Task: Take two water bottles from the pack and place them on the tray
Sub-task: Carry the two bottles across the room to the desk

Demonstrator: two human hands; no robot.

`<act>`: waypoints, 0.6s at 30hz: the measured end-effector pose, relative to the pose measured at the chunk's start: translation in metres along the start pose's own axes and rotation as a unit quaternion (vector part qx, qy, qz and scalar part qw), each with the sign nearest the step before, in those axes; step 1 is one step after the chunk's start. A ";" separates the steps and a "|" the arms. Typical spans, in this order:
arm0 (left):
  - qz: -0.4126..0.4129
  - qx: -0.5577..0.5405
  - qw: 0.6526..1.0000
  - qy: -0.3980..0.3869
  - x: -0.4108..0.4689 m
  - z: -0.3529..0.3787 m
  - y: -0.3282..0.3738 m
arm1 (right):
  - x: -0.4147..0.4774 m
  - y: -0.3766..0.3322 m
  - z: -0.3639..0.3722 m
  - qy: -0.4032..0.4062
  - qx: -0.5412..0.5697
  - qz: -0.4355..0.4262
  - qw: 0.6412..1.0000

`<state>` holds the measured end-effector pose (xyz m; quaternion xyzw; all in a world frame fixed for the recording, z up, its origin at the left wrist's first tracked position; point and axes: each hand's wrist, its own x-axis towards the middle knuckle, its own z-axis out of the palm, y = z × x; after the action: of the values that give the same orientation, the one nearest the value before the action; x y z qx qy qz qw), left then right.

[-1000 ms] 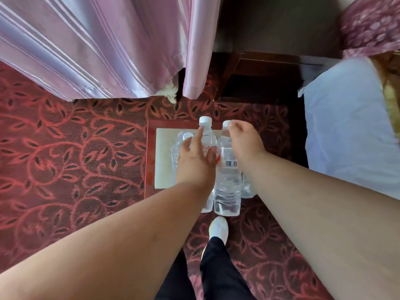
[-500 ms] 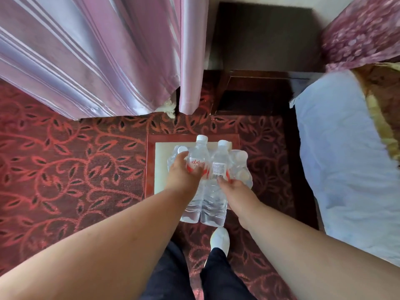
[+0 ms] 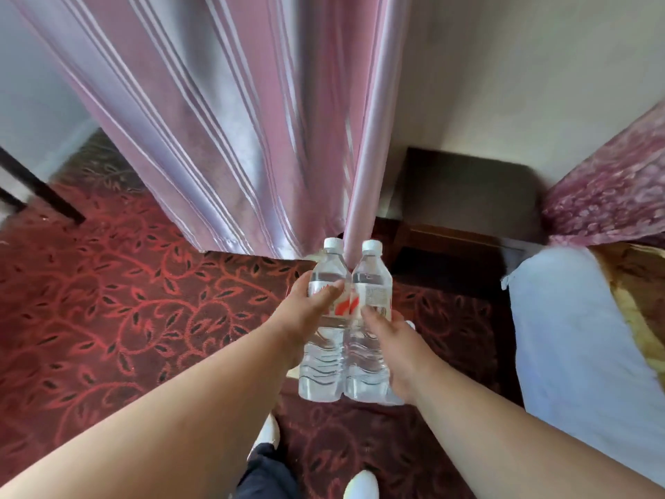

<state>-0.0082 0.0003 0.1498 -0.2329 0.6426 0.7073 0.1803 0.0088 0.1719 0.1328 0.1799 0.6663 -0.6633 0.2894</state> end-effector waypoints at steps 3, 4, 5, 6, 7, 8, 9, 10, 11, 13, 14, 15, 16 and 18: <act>0.074 -0.019 0.995 0.067 -0.038 -0.019 0.042 | -0.018 -0.051 0.022 -0.054 -0.035 -0.081 0.995; 0.099 -0.032 0.991 0.089 -0.056 -0.028 0.056 | -0.026 -0.068 0.033 -0.081 -0.051 -0.104 0.990; 0.121 -0.041 0.986 0.110 -0.073 -0.039 0.070 | -0.034 -0.084 0.046 -0.104 -0.074 -0.128 0.983; 0.140 -0.042 0.980 0.134 -0.090 -0.051 0.081 | -0.044 -0.099 0.061 -0.130 -0.096 -0.148 0.976; 0.155 -0.043 0.974 0.161 -0.108 -0.064 0.092 | -0.053 -0.113 0.078 -0.156 -0.113 -0.169 0.967; 0.172 -0.048 0.966 0.186 -0.125 -0.078 0.099 | -0.061 -0.123 0.094 -0.175 -0.125 -0.188 0.958; 0.187 -0.053 0.959 0.206 -0.141 -0.093 0.105 | -0.070 -0.132 0.111 -0.193 -0.143 -0.201 0.950; 0.200 -0.054 0.953 0.222 -0.159 -0.108 0.108 | -0.081 -0.139 0.129 -0.214 -0.154 -0.217 0.940; 0.214 -0.056 0.946 0.235 -0.178 -0.122 0.111 | -0.094 -0.144 0.148 -0.236 -0.172 -0.231 0.928; 0.245 -0.058 0.934 0.253 -0.214 -0.153 0.110 | -0.119 -0.149 0.183 -0.287 -0.187 -0.256 0.904; 0.255 -0.058 0.928 0.265 -0.231 -0.169 0.107 | -0.133 -0.149 0.202 -0.303 -0.183 -0.256 0.899; 0.257 -0.057 0.921 0.287 -0.248 -0.185 0.103 | -0.143 -0.147 0.221 -0.323 -0.186 -0.255 0.892; 0.254 -0.065 0.914 0.309 -0.267 -0.200 0.097 | -0.154 -0.143 0.240 -0.348 -0.188 -0.260 0.881; 0.261 -0.095 0.900 0.337 -0.302 -0.231 0.080 | -0.177 -0.132 0.279 -0.394 -0.197 -0.263 0.858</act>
<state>0.2200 -0.2246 0.3704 -0.2975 0.6326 0.6658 -0.2609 0.1033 -0.0860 0.3592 -0.3391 0.6360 -0.5852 0.3715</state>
